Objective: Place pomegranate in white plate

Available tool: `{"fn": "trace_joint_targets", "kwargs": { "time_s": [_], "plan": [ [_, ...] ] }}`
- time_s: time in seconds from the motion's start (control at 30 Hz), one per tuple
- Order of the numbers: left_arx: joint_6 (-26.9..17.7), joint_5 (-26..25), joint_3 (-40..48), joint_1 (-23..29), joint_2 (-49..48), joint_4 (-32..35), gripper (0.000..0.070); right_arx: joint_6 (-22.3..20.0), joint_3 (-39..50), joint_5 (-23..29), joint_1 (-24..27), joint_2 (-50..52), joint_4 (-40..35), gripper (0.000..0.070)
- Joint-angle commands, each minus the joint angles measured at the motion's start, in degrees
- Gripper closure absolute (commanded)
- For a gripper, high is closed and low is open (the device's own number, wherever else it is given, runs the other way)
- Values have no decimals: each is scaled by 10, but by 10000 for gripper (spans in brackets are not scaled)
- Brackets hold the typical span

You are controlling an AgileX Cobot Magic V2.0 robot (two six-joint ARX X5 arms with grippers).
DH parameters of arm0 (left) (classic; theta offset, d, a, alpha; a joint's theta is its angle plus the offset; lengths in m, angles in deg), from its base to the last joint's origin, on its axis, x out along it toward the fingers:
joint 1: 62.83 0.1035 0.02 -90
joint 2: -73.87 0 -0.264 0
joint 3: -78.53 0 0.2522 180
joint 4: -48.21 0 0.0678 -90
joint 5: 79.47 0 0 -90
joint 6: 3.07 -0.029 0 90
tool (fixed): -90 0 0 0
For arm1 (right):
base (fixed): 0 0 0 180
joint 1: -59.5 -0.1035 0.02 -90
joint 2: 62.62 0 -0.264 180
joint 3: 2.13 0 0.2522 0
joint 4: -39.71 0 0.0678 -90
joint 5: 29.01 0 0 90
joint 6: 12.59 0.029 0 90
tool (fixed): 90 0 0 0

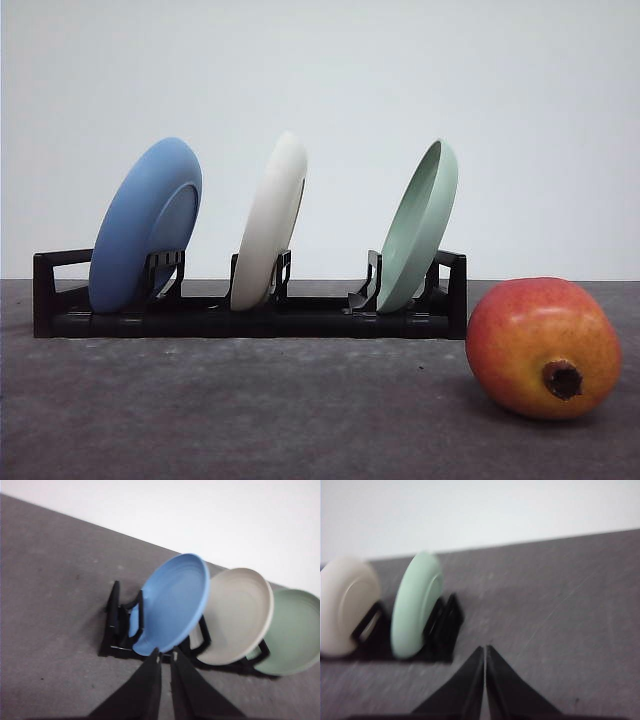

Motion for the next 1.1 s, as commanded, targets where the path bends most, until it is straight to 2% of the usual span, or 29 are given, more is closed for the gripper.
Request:
{"fn": "trace_joint_targets", "kwargs": {
  "time_s": [0.0, 0.23, 0.37, 0.53, 0.63, 0.7, 0.73, 0.83, 0.9, 1.07],
  "plan": [
    [-44, -16, -31, 1, 20, -19, 690, -40, -38, -18, 0, -37, 20, 700],
    [-117, -65, -113, -1, 94, -122, 690, -108, -177, -83, -6, -174, 147, 700],
    [-148, -92, -142, -4, 129, -164, 690, -136, -222, -95, -21, -217, 197, 700],
    [-149, -100, -149, -10, 144, -162, 688, -144, -230, -95, -42, -235, 221, 700],
    [-148, -100, -149, -10, 144, -161, 653, -141, -230, -94, -48, -237, 223, 697],
    [-147, -100, -149, -10, 144, -161, 580, -141, -230, -94, -48, -238, 224, 608],
    [-145, -100, -149, -10, 144, -161, 529, -141, -230, -95, -48, -238, 224, 537],
    [-135, -100, -149, -10, 144, -161, 269, -130, -230, -95, -48, -238, 224, 232],
    [-132, -100, -149, -10, 144, -161, 182, -124, -230, -95, -48, -238, 224, 178],
    [-130, -102, -149, -11, 144, -160, 173, -122, -230, -95, -48, -238, 226, 178]
  ]
}}
